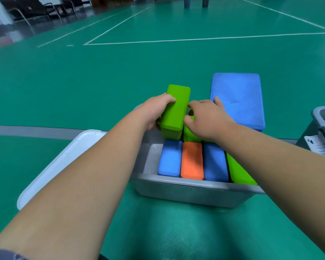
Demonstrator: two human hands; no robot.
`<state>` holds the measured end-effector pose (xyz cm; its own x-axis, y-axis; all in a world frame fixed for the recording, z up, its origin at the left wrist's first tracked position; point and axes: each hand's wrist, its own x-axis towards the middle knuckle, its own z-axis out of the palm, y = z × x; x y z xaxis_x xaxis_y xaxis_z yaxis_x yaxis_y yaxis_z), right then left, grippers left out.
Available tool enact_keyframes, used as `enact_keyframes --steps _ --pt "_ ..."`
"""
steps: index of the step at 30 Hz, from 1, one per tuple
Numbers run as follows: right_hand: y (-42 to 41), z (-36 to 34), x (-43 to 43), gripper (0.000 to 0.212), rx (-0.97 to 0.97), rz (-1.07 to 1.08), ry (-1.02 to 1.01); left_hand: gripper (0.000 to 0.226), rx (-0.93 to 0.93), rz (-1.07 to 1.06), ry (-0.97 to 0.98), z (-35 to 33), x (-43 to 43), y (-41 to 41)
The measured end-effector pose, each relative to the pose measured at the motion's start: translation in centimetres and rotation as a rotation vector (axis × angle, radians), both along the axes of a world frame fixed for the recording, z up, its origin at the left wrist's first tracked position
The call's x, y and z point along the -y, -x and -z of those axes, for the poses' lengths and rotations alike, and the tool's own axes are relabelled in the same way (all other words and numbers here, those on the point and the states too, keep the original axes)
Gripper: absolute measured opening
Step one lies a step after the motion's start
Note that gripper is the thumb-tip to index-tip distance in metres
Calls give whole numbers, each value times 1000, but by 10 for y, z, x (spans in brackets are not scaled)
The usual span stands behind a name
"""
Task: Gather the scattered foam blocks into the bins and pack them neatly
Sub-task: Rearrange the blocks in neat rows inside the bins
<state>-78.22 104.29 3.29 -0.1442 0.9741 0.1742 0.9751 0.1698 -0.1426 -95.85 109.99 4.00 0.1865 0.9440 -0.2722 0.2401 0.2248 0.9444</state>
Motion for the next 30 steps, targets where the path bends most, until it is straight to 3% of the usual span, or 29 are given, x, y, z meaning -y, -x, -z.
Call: enact_keyframes --steps 2,6,8,14,19,24,27,30 --pt "3 -2 -2 46 -49 13 2 47 -61 -55 -48 3 -2 6" --pt "8 -1 -7 53 -64 15 -10 97 -233 -229 -108 19 -22 17" --pt "10 1 -8 59 -51 32 -54 105 -232 -236 -133 26 -31 15" --pt "16 8 -17 39 19 9 -155 66 -115 -152 -56 26 -18 7" --pt "26 11 -31 50 94 -58 -220 65 165 -4 216 40 -11 21" --pt "43 6 -42 54 228 -66 -5 86 -2 -21 224 57 -22 29" --pt "48 17 -44 50 396 -91 240 78 -142 -6 235 83 -28 25" --pt "47 48 -42 77 394 -42 510 77 -344 -17 207 113 -35 18"
